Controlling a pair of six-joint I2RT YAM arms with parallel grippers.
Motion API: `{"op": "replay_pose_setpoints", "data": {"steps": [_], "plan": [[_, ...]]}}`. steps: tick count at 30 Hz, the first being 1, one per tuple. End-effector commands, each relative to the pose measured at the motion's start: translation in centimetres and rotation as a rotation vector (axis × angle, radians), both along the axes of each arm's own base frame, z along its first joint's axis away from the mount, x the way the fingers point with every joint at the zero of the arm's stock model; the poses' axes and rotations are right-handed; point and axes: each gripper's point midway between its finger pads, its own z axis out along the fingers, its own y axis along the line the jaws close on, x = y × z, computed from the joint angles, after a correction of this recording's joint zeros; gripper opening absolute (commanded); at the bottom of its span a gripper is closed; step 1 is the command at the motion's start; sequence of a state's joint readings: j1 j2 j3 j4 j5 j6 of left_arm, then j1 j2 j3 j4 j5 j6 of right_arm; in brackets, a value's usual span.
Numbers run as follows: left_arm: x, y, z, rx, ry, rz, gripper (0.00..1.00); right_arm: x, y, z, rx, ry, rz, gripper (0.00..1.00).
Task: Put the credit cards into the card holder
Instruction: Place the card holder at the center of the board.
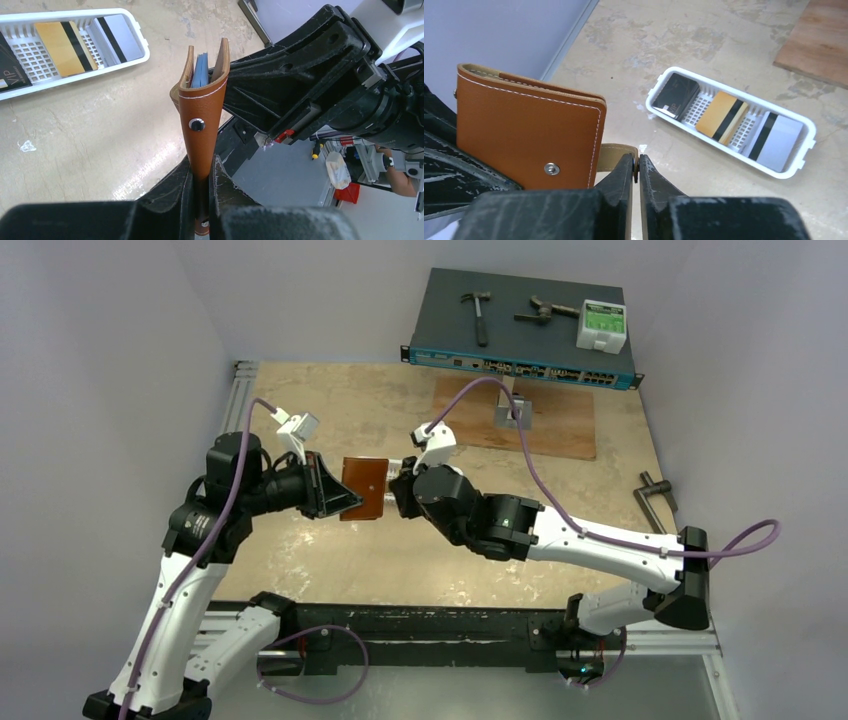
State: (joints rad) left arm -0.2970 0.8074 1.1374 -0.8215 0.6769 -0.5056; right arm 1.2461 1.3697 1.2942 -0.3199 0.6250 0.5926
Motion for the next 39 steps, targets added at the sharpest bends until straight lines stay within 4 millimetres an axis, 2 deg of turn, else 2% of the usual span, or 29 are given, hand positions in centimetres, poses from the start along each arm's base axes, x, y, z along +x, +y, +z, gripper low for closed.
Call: {"op": "replay_pose_setpoints", "data": {"steps": [1,4,5,7,8,10,14,19,21,23,25,27,30,33,35,39], "plan": [[-0.3,-0.4,2.4,-0.048,-0.073,-0.024,0.00,0.2,-0.3,2.5,0.147,0.004,-0.017,0.00],[-0.1,-0.4,2.0,-0.038,-0.069,-0.020,0.03,0.2,-1.1,2.9,0.181,0.001,-0.018,0.00],[0.0,-0.3,1.7,-0.029,-0.068,-0.021,0.15,0.2,-1.5,2.9,0.182,-0.005,-0.020,0.00],[0.5,0.0,0.8,0.008,-0.066,-0.007,0.46,0.2,-2.3,3.1,0.174,-0.018,-0.026,0.00],[0.8,0.3,0.3,0.035,-0.065,0.002,0.56,0.1,-2.7,3.0,0.161,-0.021,-0.025,0.00],[1.4,0.9,-1.1,0.105,-0.062,0.019,0.64,0.0,-3.4,2.2,0.115,-0.013,-0.028,0.00],[2.3,2.0,-3.8,0.223,-0.051,0.024,0.69,-1.0,-4.5,-1.2,0.035,0.052,-0.012,0.00],[3.4,3.4,-7.0,0.367,-0.060,0.007,0.71,-2.8,-5.0,-8.4,-0.085,0.197,0.025,0.00],[3.3,3.8,-7.9,0.411,-0.050,-0.020,0.72,-3.6,-4.9,-11.1,-0.127,0.262,0.031,0.00],[2.6,3.6,-8.3,0.423,-0.048,-0.080,0.73,-4.0,-4.7,-12.8,-0.162,0.297,0.043,0.00],[1.9,3.4,-8.3,0.413,-0.068,-0.130,0.74,-4.7,-3.4,-13.4,-0.148,0.341,0.089,0.00],[1.2,3.2,-8.1,0.407,-0.108,-0.182,0.74,-5.2,-2.2,-13.0,-0.098,0.369,0.120,0.00],[0.5,3.3,-8.0,0.417,-0.153,-0.226,0.74,-6.3,0.2,-11.3,0.045,0.412,0.191,0.00],[-0.3,3.4,-8.2,0.431,-0.168,-0.280,0.74,-6.3,1.1,-10.2,0.171,0.422,0.190,0.00],[-0.7,3.4,-8.5,0.434,-0.159,-0.313,0.74,-5.8,0.8,-10.9,0.243,0.465,0.156,0.00],[-1.2,3.4,-8.8,0.441,-0.153,-0.357,0.74,-4.8,-2.3,-15.3,0.337,0.579,0.028,0.00]]}}
